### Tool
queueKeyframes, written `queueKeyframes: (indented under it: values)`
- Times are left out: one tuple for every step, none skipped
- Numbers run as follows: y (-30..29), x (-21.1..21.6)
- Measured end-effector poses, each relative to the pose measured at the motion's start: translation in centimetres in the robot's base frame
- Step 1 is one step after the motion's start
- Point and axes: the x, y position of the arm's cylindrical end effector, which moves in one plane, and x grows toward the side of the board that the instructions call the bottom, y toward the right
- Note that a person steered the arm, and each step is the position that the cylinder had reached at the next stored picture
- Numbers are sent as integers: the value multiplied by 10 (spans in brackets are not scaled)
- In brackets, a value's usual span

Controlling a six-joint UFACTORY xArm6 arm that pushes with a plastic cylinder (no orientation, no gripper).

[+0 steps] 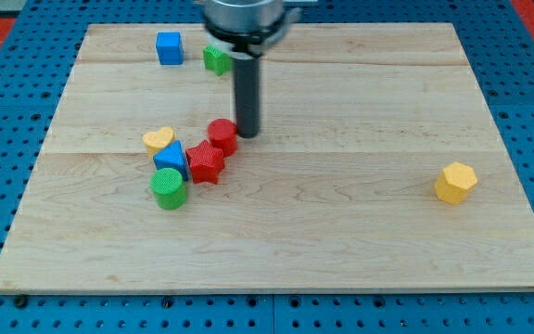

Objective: Place the green star to the bottom left of the blue cube

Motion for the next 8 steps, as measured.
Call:
queueKeyframes:
  values:
    - [-43, -2]
    - [-30, -25]
    - [-28, -29]
    - [-13, -38]
    - [57, -76]
    - [54, -152]
    - [-27, -185]
    - [-59, -130]
